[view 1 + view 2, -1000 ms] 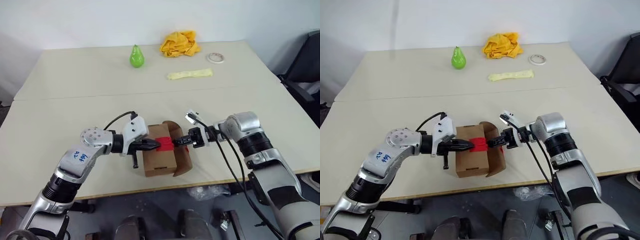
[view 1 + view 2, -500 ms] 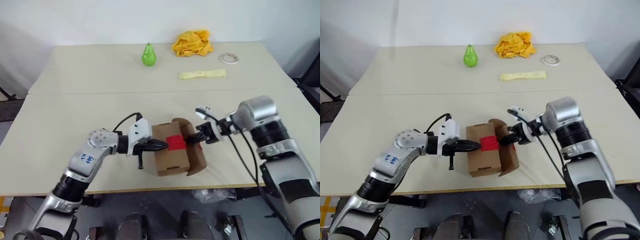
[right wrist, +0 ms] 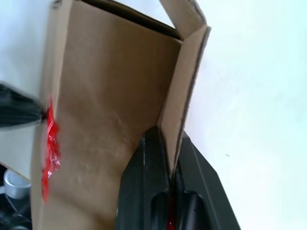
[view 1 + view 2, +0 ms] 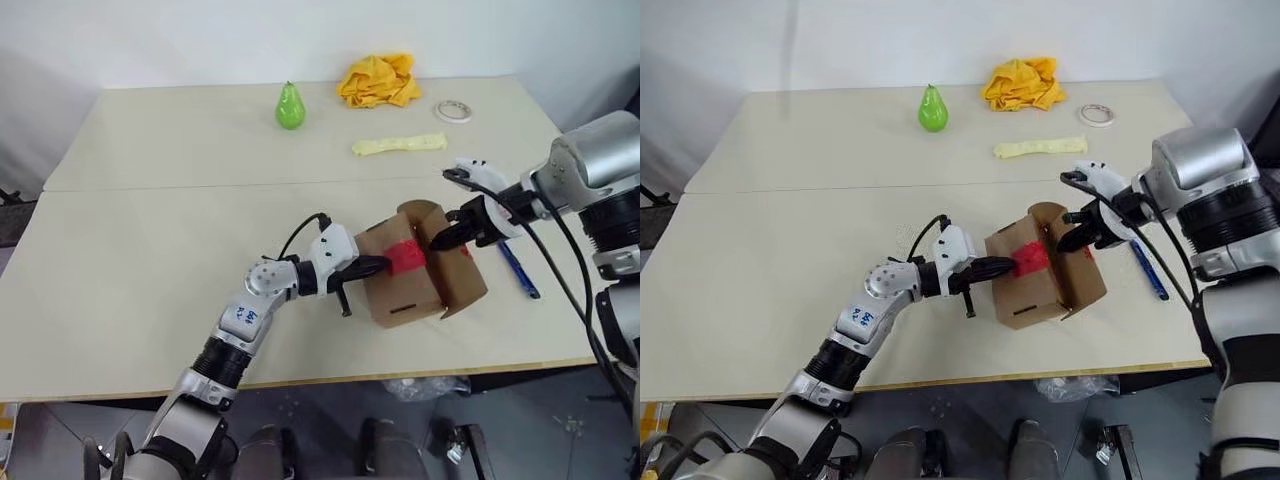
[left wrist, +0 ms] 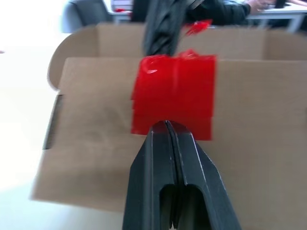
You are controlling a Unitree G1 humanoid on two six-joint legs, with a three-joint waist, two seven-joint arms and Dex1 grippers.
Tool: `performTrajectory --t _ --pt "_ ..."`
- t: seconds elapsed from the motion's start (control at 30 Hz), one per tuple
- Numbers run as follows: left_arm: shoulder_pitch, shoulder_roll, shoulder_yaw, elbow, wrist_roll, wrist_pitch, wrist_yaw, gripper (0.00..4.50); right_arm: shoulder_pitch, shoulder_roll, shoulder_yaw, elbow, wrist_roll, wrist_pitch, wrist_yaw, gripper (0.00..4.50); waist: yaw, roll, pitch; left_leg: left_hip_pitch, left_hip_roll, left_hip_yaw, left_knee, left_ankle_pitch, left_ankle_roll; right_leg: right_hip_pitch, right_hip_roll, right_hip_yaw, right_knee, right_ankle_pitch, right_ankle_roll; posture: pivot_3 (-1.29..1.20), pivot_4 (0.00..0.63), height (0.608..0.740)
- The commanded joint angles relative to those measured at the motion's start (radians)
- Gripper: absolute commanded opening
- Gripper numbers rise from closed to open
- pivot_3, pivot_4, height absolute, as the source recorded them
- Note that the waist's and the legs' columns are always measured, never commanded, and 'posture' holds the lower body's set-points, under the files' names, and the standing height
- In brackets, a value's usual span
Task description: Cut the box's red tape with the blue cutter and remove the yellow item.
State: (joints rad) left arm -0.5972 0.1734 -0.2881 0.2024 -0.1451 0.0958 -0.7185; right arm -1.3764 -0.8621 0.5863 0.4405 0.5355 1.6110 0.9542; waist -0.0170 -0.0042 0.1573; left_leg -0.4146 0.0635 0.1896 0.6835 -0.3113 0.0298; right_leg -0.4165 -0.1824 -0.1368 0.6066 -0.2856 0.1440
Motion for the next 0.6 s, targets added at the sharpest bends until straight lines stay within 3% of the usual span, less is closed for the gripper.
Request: performTrajectory --t 0.03,0.33,0.47,0.6 --pt "0.058 0.0 -0.016 0.024 0.046 0.005 0.027 0.0 -0.092 -0.011 0.077 -0.057 0.125 0.003 0.031 0.05 -0.003 0.0 0.0 0.0 0.0 0.0 0.0 0.0 0.0 0.0 0.0 0.0 0.0 0.0 0.0 0.0 0.15 0.74" --pt "0.117 0.006 -0.005 -0.03 0.073 0.024 0.042 0.0 -0.157 0.022 0.139 -0.02 0.347 0.003 -0.106 0.05 0.016 0.0 0.0 -0.003 0.0 -0.001 0.002 -0.001 0.001 -0.001 -0.001 -0.002 -0.001 0.0 0.0 0.0 0.15 0.74" --pt "0.114 0.092 0.036 -0.11 0.126 0.026 0.066 0.0 -0.102 0.033 0.113 -0.031 0.44 0.003 -0.237 0.05 0.012 0.0 0.0 -0.006 0.001 -0.001 0.002 -0.002 0.0 -0.003 -0.001 -0.01 0.0 0.0 0.0 0.0 0.15 0.74" --pt "0.08 0.174 0.102 -0.276 -0.031 0.203 -0.067 0.0 -0.079 0.035 0.069 -0.018 0.493 0.003 -0.342 0.05 0.005 0.0 0.0 -0.006 0.003 -0.001 0.001 -0.002 -0.002 -0.004 -0.001 -0.016 0.002 0.0 -0.001 0.0 0.15 0.74"
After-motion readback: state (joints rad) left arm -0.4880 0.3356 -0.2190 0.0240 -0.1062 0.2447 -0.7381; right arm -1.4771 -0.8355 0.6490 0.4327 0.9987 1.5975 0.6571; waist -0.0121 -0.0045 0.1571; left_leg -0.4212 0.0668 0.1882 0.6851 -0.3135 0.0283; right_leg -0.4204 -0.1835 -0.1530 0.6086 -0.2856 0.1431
